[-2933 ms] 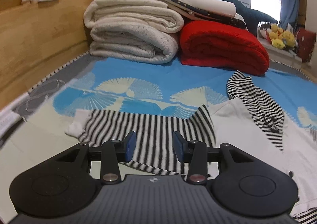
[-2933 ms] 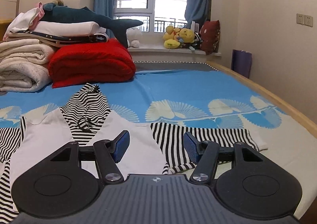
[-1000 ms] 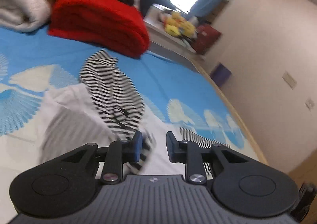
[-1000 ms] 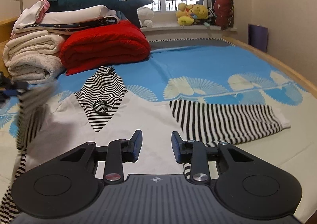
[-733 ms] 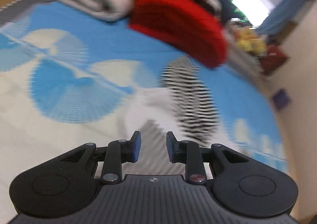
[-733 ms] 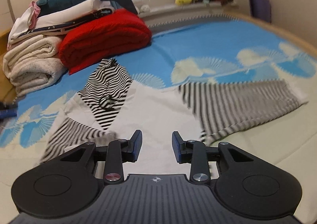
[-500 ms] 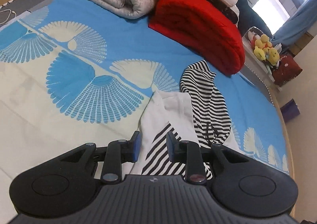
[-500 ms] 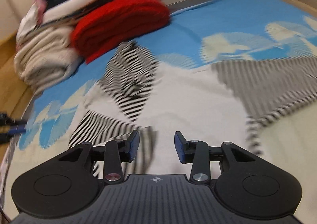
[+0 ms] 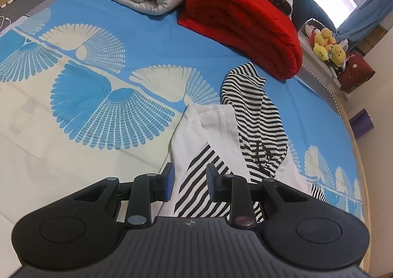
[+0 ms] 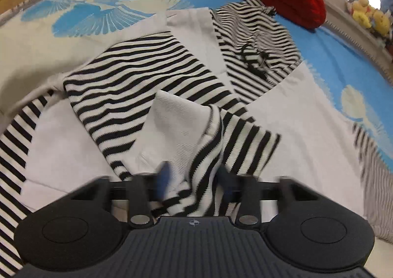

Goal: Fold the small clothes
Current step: 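Fold the held sleeve across the white vest front, open left tool, then grasp the other striped sleeve with the right tool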

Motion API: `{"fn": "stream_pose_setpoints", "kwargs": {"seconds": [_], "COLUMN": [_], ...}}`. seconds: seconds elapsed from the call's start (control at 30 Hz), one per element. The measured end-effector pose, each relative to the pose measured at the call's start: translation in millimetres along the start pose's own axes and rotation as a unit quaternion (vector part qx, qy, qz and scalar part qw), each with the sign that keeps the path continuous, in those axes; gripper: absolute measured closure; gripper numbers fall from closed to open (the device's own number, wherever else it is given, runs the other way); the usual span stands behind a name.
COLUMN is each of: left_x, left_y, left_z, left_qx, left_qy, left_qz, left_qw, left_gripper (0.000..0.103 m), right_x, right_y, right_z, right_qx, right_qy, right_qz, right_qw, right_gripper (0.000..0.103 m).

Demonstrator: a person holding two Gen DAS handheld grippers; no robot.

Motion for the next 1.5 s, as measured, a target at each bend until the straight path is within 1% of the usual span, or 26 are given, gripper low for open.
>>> {"fn": "stream_pose_setpoints", "kwargs": {"seconds": [0.13,0.2,0.23,0.3,0.33,0.4,0.47,0.53,0.6,0.73,0.8,0.93,0.97,1.0,1.03,1.07,1.1,1.2,1.23,1.27,1.33,1.37,1.4,1.43,1.47,1.5], "left_x": [0,0,-1,-4,-5,-7,-9,-12,-15,-21,-25,-29,-30,-32,-33,-35,-36,-40,-41,-42,-44,-45,-45,-46,-47,-48], "left_y": [1,1,0,-3,-4,-5,-7,-9,-12,-18,-22,-26,-28,-29,-31,-33,-36,-46,-48,-50,-53,-54,-55,-56,-57,-58], "left_z": [-2,-4,-6,-8,-10,-12,-13,-15,-18,-28,-33,-40,-41,-43,-44,-46,-48,-55,-56,-57,-58,-59,-59,-61,-62,-64], "left_qx": [0.002,0.0,-0.003,-0.011,-0.013,-0.016,-0.02,-0.022,-0.023,-0.033,-0.039,-0.049,-0.052,-0.056,-0.06,-0.064,-0.071,-0.088,-0.093,-0.097,-0.103,-0.105,-0.107,-0.109,-0.111,-0.113], "left_qy": [0.0,-0.001,-0.002,-0.002,-0.001,-0.002,-0.001,0.0,0.001,0.0,-0.001,-0.002,-0.002,-0.002,-0.001,0.0,-0.001,-0.006,-0.007,-0.006,-0.003,-0.002,-0.002,-0.002,-0.003,-0.003], "left_qz": [0.0,0.001,0.002,0.007,0.009,0.011,0.014,0.017,0.02,0.028,0.033,0.038,0.039,0.041,0.043,0.045,0.049,0.06,0.062,0.063,0.065,0.066,0.067,0.068,0.069,0.07], "left_qw": [1.0,1.0,1.0,0.9999,0.9999,0.9998,0.9997,0.9996,0.9995,0.9991,0.9987,0.9981,0.9979,0.9976,0.9973,0.9969,0.9963,0.9943,0.9937,0.9933,0.9925,0.9923,0.992,0.9917,0.9914,0.9911], "left_gripper": [0.074,0.074,0.074,0.074,0.074,0.074,0.074,0.074,0.074,0.074,0.074,0.074,0.074,0.074,0.074,0.074,0.074,0.074,0.074,0.074,0.074,0.074,0.074,0.074,0.074,0.074], "right_x": [36,74,95,114,115,108,93,82,78,70,58,33,31,31,33,38,48,81,85,82,63,53,49,52,58,62], "right_y": [34,56,61,54,46,14,-24,-52,-69,-70,-72,-91,-94,-93,-90,-83,-75,-30,-25,-27,-50,-70,-82,-92,-92,-87], "right_z": [-32,-67,-93,-141,-161,-201,-226,-237,-242,-240,-235,-234,-236,-238,-242,-245,-247,-244,-243,-244,-250,-255,-258,-262,-264,-264], "right_qx": [-0.085,-0.157,-0.203,-0.286,-0.319,-0.395,-0.454,-0.496,-0.535,-0.552,-0.568,-0.621,-0.626,-0.625,-0.618,-0.607,-0.591,-0.494,-0.481,-0.482,-0.502,-0.518,-0.531,-0.547,-0.554,-0.544], "right_qy": [0.033,0.056,0.062,0.054,0.043,-0.007,-0.057,-0.06,-0.046,-0.015,-0.012,-0.012,-0.016,-0.018,-0.02,-0.026,-0.032,-0.035,-0.032,-0.037,-0.07,-0.099,-0.122,-0.137,-0.14,-0.146], "right_qz": [-0.088,-0.17,-0.214,-0.256,-0.256,-0.227,-0.165,-0.114,-0.095,-0.08,-0.059,-0.01,-0.009,-0.016,-0.026,-0.043,-0.063,-0.17,-0.179,-0.165,-0.09,-0.036,-0.009,-0.002,-0.013,-0.025], "right_qw": [0.992,0.971,0.953,0.922,0.911,0.89,0.874,0.859,0.838,0.83,0.821,0.784,0.779,0.78,0.785,0.793,0.804,0.852,0.858,0.86,0.857,0.849,0.838,0.826,0.821,0.826], "right_gripper": [0.092,0.092,0.092,0.092,0.092,0.086,0.077,0.067,0.059,0.042,0.042,0.043,0.053,0.064,0.086,0.097,0.099,0.099,0.099,0.099,0.098,0.094,0.091,0.09,0.09,0.09]}}
Point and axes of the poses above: each gripper's, at about its wrist camera, not at the fingertips, and x roughly against the way its jaws point, z to its left, y to its top, the point moved 10 cm from there along -x, roughly the way its jaws point
